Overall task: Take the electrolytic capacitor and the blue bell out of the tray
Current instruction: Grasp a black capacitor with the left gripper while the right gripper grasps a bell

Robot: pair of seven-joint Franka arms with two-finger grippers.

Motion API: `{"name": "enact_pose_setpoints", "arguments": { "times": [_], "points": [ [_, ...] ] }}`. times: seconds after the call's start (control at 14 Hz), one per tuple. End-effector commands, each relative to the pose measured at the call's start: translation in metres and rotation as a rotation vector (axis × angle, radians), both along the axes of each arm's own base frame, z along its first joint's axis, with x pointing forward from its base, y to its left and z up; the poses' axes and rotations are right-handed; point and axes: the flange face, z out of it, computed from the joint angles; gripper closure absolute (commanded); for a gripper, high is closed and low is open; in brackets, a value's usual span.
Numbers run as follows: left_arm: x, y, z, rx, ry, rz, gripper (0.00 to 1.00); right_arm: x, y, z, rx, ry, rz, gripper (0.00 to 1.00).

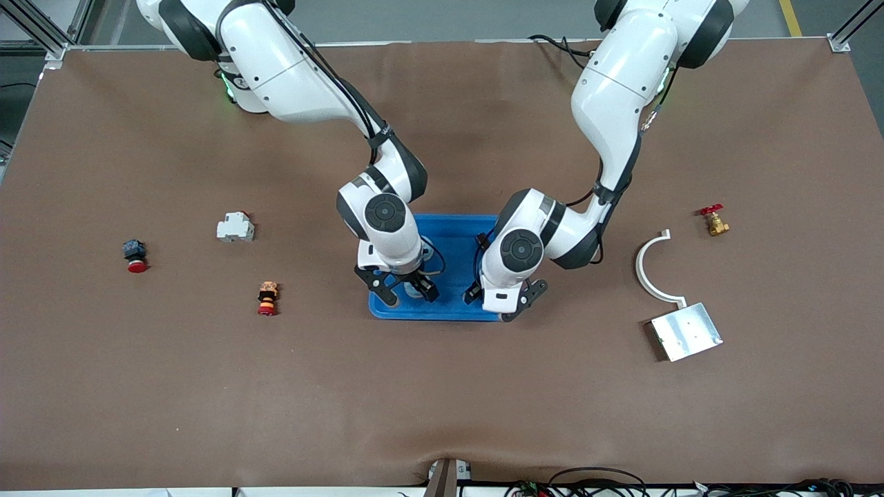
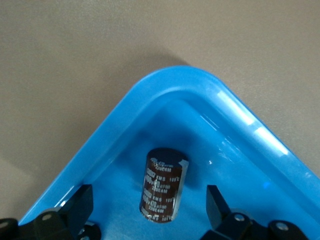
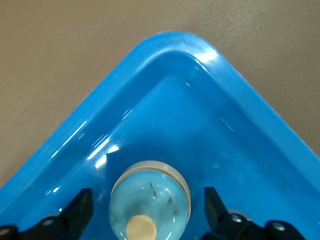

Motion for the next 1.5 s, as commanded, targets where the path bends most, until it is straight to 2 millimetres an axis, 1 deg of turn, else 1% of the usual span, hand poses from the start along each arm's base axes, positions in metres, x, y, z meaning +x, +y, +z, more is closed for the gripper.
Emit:
{"name": "enact_pose_setpoints", "arguments": {
  "times": [0.0,0.14,0.21,0.29,0.36,0.43,0.57,0.64,0.79,0.93,1.07,1.14,1.21,1.29,1.36,1.43],
  "points": [
    [0.005,-0.004,-0.003,-0.012,-0.024,0.017,0.0,0.002,0.007,0.001,-0.007,-0.019,-0.01,0.31],
    [0.005,-0.004,-0.002,-0.014,-0.025,0.018,0.0,0.002,0.007,0.002,-0.006,-0.02,-0.01,0.55],
    [0.005,-0.004,-0.002,-0.014,-0.026,0.018,0.0,0.002,0.007,0.002,-0.006,-0.018,-0.011,0.69],
    [0.005,-0.004,-0.001,-0.015,-0.027,0.019,0.0,-0.001,0.011,0.002,-0.005,-0.018,-0.014,0.84],
    [0.006,-0.004,-0.001,-0.016,-0.028,0.02,0.11,-0.001,0.012,0.004,-0.002,-0.02,-0.029,0.95],
    [0.006,-0.004,0.0,-0.017,-0.028,0.022,0.29,0.001,0.013,0.006,0.003,-0.022,-0.035,1.0],
    [0.008,-0.004,0.004,-0.02,-0.03,0.044,0.63,0.001,0.014,0.01,0.001,-0.018,-0.032,1.0],
    [0.008,-0.005,0.007,-0.021,-0.032,0.061,0.77,0.003,0.013,0.011,0.002,-0.019,-0.034,1.0],
    [0.009,-0.005,0.012,-0.023,-0.035,0.075,1.0,0.009,0.009,0.016,0.006,-0.027,-0.036,1.0],
    [0.013,-0.008,0.02,-0.028,-0.044,0.116,1.0,0.016,0.004,0.025,0.011,-0.036,-0.041,1.0],
    [0.014,-0.009,0.028,-0.035,-0.054,0.121,1.0,0.024,-0.009,0.033,-0.014,-0.013,-0.038,1.0],
    [0.016,-0.008,0.031,-0.038,-0.057,0.122,1.0,0.027,-0.017,0.035,-0.035,0.005,0.01,1.0],
    [0.017,-0.008,0.038,-0.041,-0.065,0.124,1.0,0.031,-0.028,0.046,-0.054,0.025,0.053,1.0],
    [0.017,-0.009,0.044,-0.04,-0.073,0.117,1.0,0.034,-0.039,0.055,-0.073,0.052,0.067,1.0],
    [0.02,-0.006,0.054,-0.039,-0.083,0.121,1.0,0.039,-0.05,0.064,-0.078,0.06,0.066,1.0],
    [0.022,-0.005,0.07,-0.05,-0.098,0.122,1.0,0.041,-0.059,0.072,-0.079,0.06,0.088,1.0]
  ]
}}
